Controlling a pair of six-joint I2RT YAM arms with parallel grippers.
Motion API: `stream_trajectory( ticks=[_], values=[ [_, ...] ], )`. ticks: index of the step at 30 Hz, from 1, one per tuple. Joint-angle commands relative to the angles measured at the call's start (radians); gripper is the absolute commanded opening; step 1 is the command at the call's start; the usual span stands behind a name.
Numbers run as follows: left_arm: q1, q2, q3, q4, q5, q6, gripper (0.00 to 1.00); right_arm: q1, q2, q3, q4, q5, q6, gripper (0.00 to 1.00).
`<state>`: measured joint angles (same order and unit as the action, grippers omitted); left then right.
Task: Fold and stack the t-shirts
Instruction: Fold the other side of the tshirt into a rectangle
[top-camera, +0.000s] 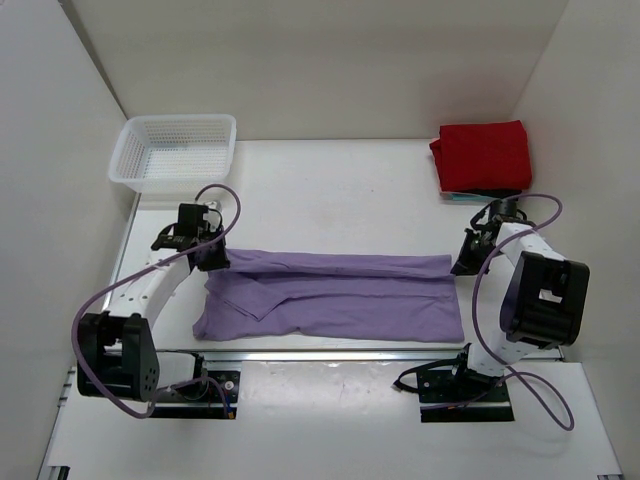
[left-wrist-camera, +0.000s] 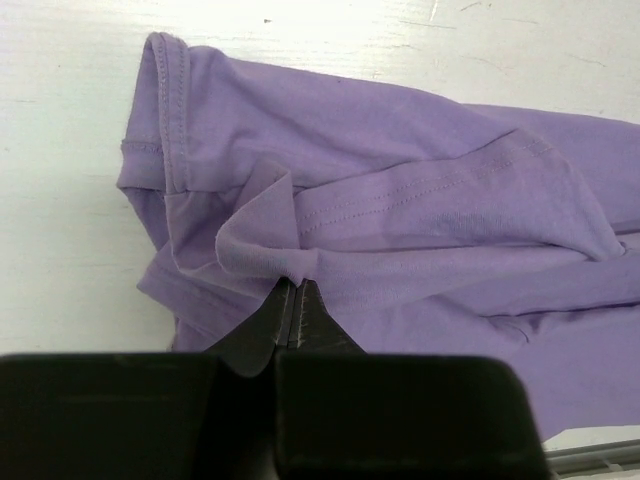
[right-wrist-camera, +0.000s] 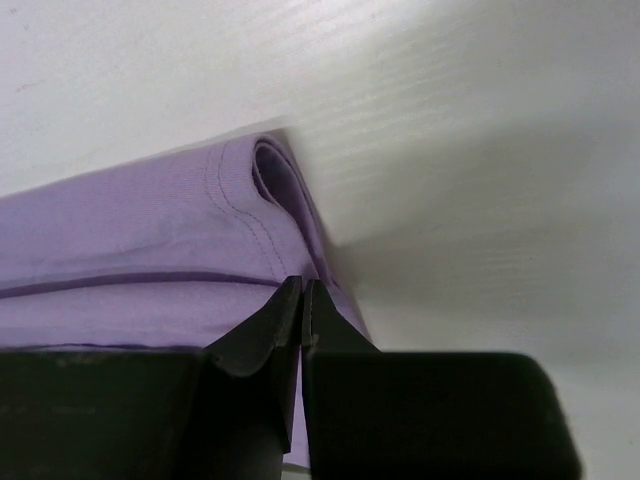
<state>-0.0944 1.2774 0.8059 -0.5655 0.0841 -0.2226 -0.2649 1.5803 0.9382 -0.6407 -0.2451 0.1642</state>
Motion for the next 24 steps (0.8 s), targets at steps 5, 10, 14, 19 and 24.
stream_trajectory(
  ticks=[5,10,14,19,24],
  values=[
    [-0.004,-0.078,-0.05,-0.013,-0.049,-0.004,0.0,0.015,-0.075,-0.044,0.009,0.012,-0.006,0.0],
    [-0.004,-0.102,-0.06,-0.034,-0.07,-0.006,0.0,0.007,-0.1,-0.065,0.012,0.015,-0.005,0.0],
    [-0.012,-0.128,-0.068,-0.042,-0.077,-0.009,0.0,0.009,-0.118,-0.079,0.01,0.017,-0.009,0.0],
    [-0.027,-0.145,-0.103,-0.047,-0.083,-0.008,0.0,0.007,-0.134,-0.102,0.007,0.029,-0.008,0.0],
    [-0.039,-0.155,-0.108,-0.05,-0.104,-0.024,0.0,0.009,-0.144,-0.116,-0.014,0.062,0.009,0.0]
  ],
)
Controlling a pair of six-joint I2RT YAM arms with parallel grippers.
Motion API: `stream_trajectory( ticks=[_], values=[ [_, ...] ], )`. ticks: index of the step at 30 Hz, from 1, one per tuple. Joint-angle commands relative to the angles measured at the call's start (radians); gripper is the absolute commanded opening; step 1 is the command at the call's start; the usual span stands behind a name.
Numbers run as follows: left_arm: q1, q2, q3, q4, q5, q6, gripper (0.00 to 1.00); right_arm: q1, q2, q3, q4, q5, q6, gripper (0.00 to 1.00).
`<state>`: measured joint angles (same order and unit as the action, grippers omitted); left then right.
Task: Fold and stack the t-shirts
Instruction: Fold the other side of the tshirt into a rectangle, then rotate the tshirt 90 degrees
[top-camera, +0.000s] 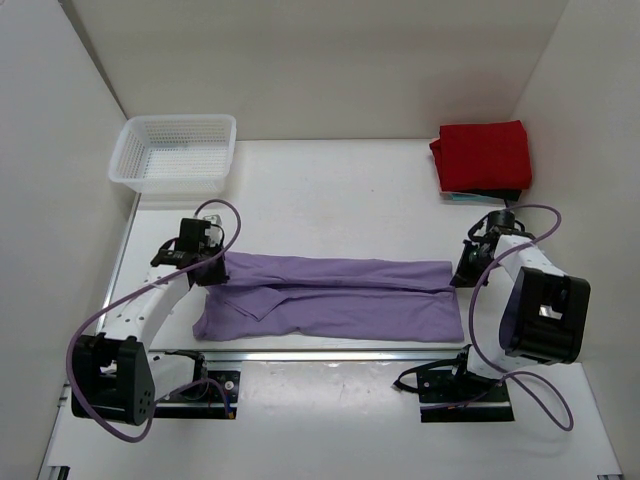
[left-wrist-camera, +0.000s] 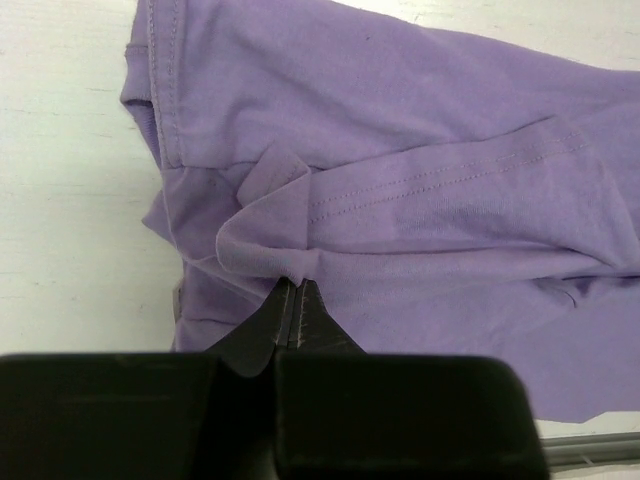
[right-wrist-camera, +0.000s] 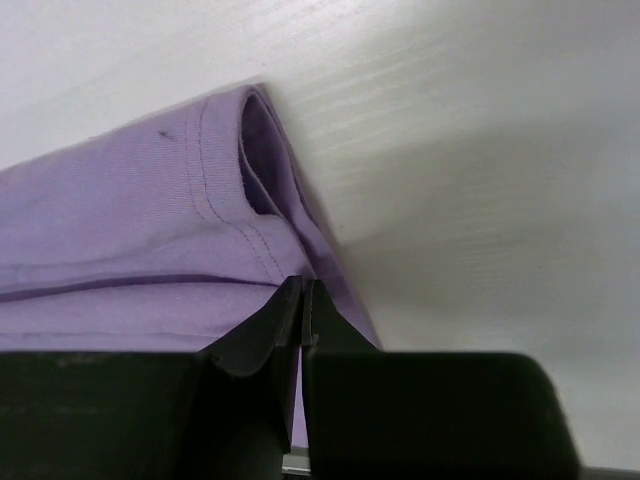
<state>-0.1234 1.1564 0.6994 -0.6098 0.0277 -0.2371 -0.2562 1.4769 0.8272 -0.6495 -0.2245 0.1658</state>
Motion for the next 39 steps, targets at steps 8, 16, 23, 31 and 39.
stream_trajectory(
  ticks=[8,16,23,31,39],
  values=[
    [-0.015,-0.029,0.023,-0.051,-0.126,-0.079,0.13,0.057,-0.093,-0.016,-0.117,0.204,0.095,0.09],
    [-0.025,0.011,0.087,-0.068,-0.155,-0.142,0.35,0.08,-0.096,0.078,-0.174,0.33,0.129,0.35],
    [-0.024,0.037,0.15,-0.054,-0.114,-0.202,0.52,0.176,-0.07,0.171,-0.128,0.248,0.103,0.33],
    [-0.067,0.111,0.077,0.166,0.051,-0.316,0.49,0.249,-0.007,0.125,0.056,-0.016,0.083,0.26],
    [-0.186,0.301,0.063,0.224,0.023,-0.43,0.46,0.304,0.036,0.023,0.061,-0.023,0.13,0.19]
  ],
)
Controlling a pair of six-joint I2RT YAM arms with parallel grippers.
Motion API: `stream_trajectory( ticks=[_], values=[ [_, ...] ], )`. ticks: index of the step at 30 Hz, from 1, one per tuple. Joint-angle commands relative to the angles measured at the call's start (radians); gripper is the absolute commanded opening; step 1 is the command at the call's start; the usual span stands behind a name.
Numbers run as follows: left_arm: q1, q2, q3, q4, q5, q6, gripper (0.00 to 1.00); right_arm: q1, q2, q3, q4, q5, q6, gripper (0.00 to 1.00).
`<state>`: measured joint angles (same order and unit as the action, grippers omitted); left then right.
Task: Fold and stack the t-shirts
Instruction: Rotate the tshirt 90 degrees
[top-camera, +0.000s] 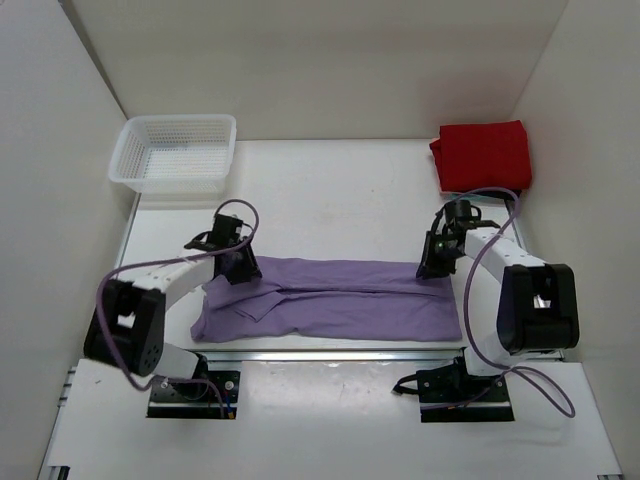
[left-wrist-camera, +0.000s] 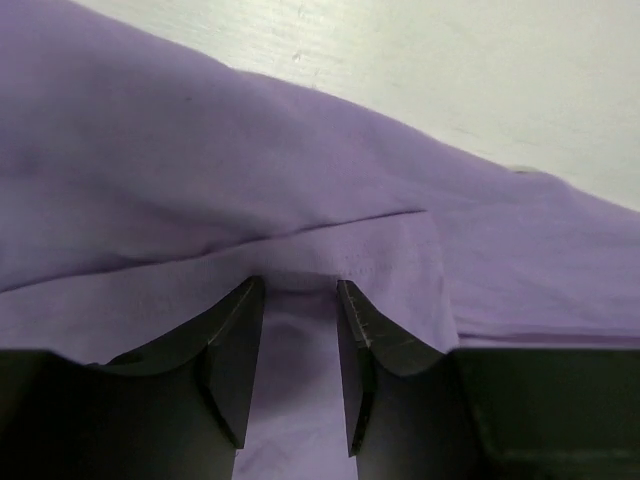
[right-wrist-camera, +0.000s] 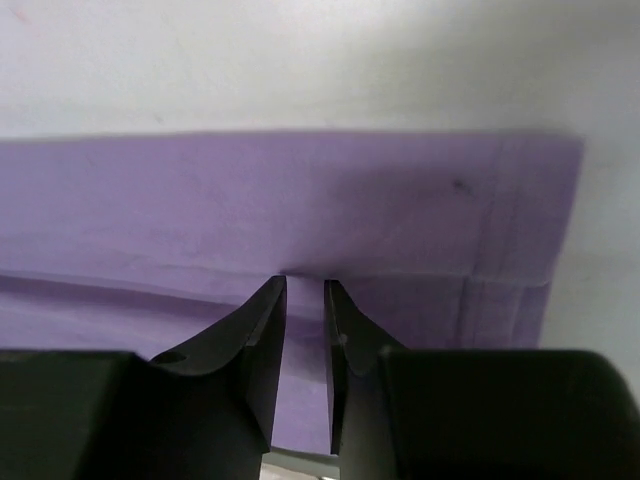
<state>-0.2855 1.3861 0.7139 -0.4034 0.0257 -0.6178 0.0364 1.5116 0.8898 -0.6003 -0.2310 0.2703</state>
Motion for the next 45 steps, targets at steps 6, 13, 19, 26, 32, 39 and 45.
stream_trajectory(
  ticks=[6,13,19,26,32,39,45],
  values=[
    [-0.052,0.332,0.24,0.018,0.037,-0.068,0.44,0.048,-0.037,-0.121,-0.013,0.036,0.116,0.22],
    [-0.109,0.644,0.7,-0.107,0.028,-0.01,0.45,0.14,-0.125,-0.187,-0.05,0.056,0.228,0.23],
    [-0.09,0.879,1.039,-0.173,0.097,0.004,0.41,0.258,-0.257,-0.299,0.017,-0.025,0.348,0.25],
    [-0.095,1.363,1.927,-0.543,0.109,0.09,0.37,0.46,-0.278,-0.377,0.148,-0.064,0.463,0.26],
    [-0.086,1.334,1.74,-0.342,0.178,0.055,0.37,0.566,-0.159,-0.353,0.255,-0.106,0.475,0.26],
    [-0.055,1.44,1.881,-0.176,0.261,-0.029,0.39,0.714,0.119,-0.12,0.272,-0.084,0.426,0.26],
    [-0.003,1.426,1.901,0.006,0.304,-0.121,0.4,0.7,0.281,0.058,0.16,0.008,0.373,0.26]
  ],
)
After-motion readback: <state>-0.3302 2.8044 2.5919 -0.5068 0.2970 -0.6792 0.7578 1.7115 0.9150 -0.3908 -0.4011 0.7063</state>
